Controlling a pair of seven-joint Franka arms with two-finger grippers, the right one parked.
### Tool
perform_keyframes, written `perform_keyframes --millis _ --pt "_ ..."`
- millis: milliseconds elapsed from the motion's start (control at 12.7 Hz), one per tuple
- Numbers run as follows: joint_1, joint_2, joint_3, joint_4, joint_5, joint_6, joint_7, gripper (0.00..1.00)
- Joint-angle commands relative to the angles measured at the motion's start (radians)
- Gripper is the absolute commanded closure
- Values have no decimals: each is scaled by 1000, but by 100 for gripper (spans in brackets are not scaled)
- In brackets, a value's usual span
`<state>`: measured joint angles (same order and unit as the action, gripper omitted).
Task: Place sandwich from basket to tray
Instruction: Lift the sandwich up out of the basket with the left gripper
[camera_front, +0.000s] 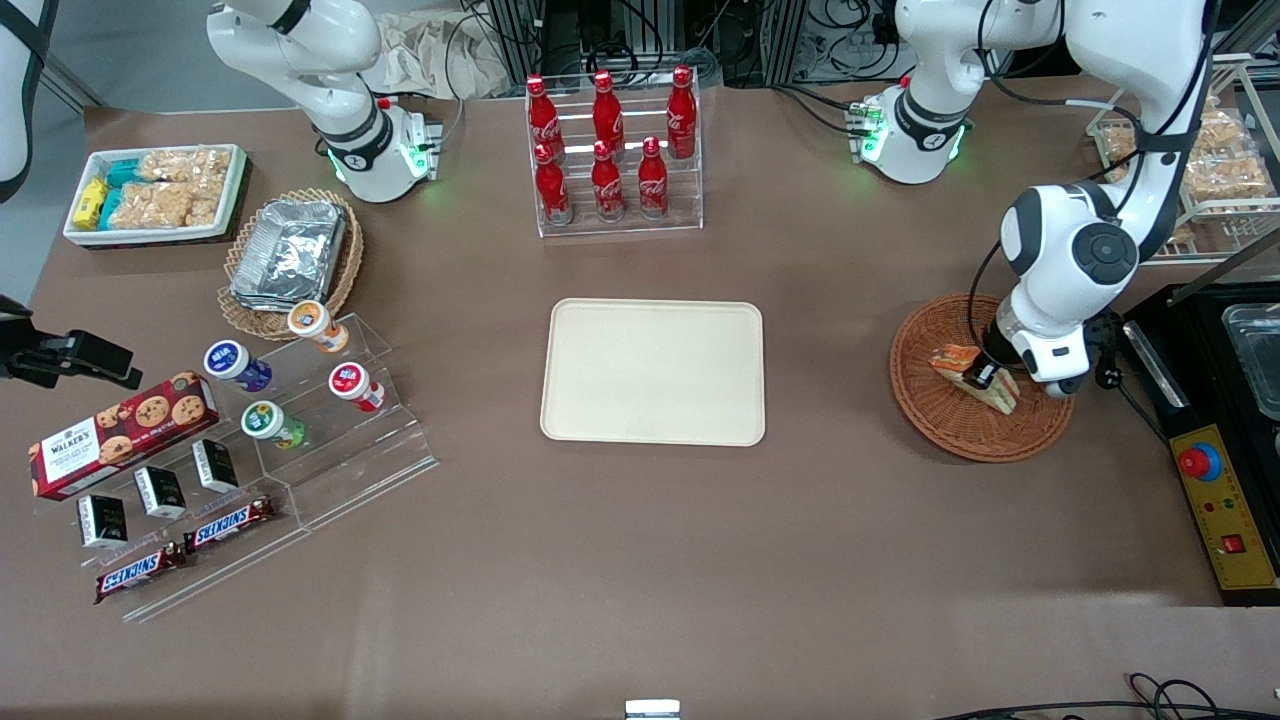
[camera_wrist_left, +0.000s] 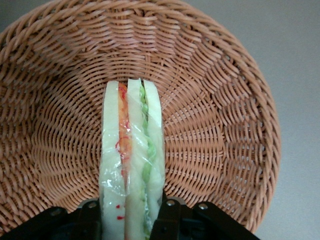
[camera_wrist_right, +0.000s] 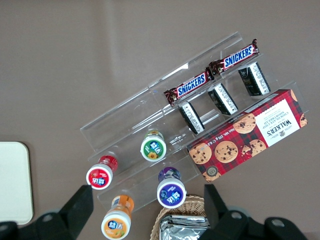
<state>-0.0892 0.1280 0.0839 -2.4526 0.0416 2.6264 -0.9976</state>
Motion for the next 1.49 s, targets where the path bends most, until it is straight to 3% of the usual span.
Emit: perform_keyframes --millis 0,236,551,708,1022,1416 --pt "6 -91 -4 33 20 -118 29 100" --pt "6 -194 -4 159 20 -372 163 100" --pt "3 -208 -44 507 20 -811 344 100" --pt "3 -209 -91 633 18 -937 431 100" --pt "3 -189 -266 802 17 -1028 475 100" --pt "-10 -107 -452 851 -23 -981 432 100"
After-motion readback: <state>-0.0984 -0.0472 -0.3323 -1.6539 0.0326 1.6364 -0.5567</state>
